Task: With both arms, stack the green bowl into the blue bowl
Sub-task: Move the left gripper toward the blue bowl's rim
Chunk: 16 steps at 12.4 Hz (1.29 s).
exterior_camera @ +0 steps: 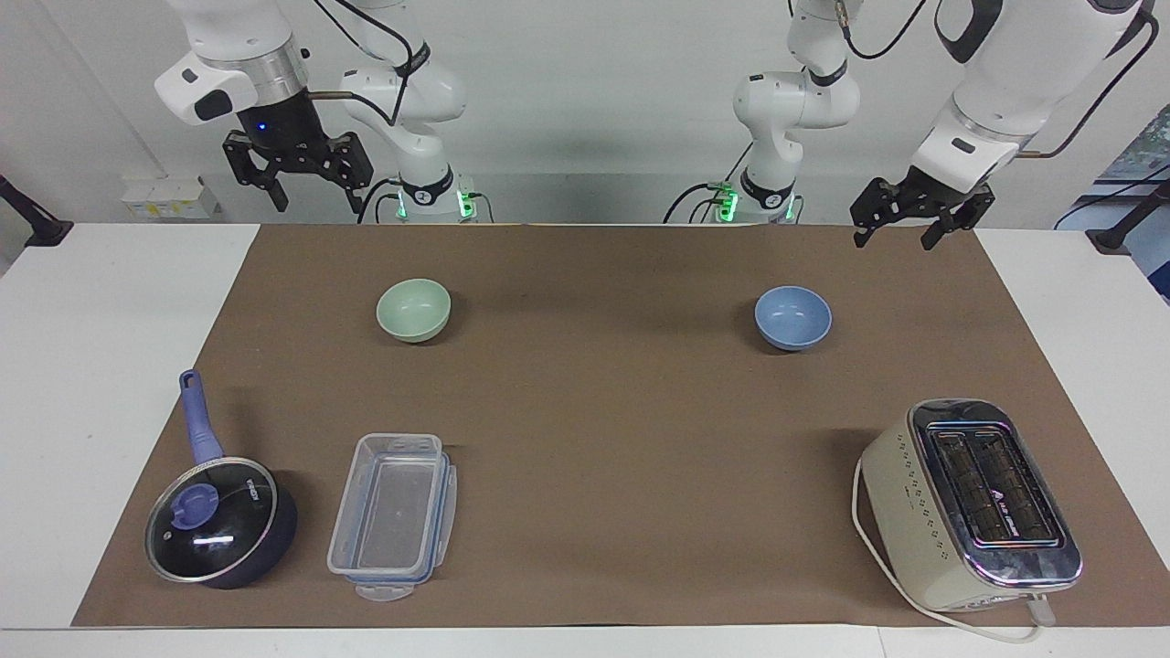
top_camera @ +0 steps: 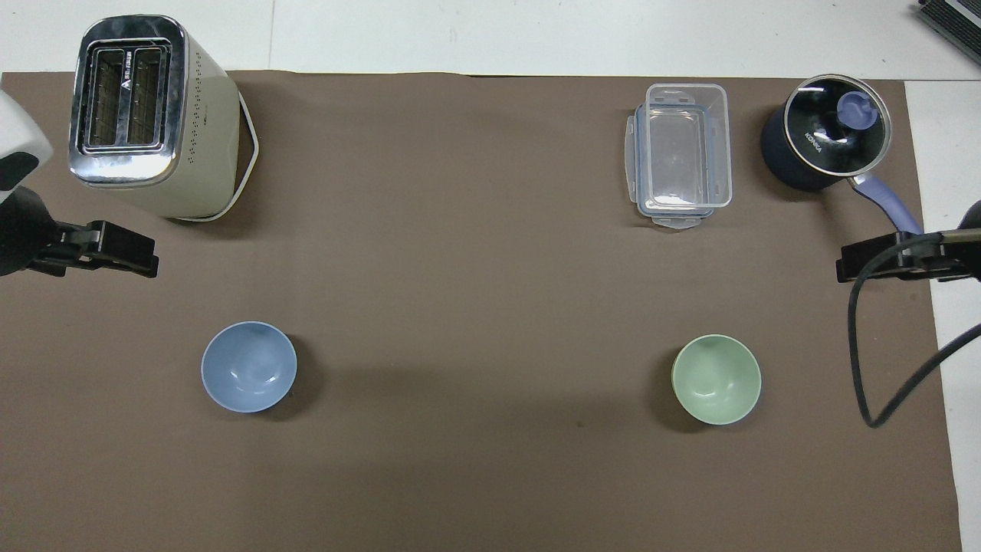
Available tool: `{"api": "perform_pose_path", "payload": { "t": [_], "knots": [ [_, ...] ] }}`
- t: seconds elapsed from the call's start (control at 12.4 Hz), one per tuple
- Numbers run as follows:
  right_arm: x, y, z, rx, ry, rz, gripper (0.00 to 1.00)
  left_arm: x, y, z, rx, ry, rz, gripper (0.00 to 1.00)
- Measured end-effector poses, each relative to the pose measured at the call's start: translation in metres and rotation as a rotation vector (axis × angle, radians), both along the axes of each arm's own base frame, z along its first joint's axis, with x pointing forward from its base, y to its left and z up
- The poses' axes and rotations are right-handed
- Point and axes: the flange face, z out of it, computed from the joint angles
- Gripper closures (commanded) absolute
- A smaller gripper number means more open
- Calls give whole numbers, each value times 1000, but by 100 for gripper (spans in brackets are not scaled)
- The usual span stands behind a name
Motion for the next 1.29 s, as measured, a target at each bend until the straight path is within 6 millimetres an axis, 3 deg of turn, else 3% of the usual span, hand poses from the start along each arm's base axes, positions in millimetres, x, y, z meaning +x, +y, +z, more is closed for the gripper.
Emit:
{"api": "perform_pose_path", "payload": {
  "t": [1.05, 1.29],
  "knots": [
    [0, 0, 0, 2, -1, -23, 0, 0, 4, 1, -1, -8, 8, 0],
    [0, 0, 0, 2, -1, -23, 0, 5, 8, -14, -1, -10, 17, 0]
  ]
}}
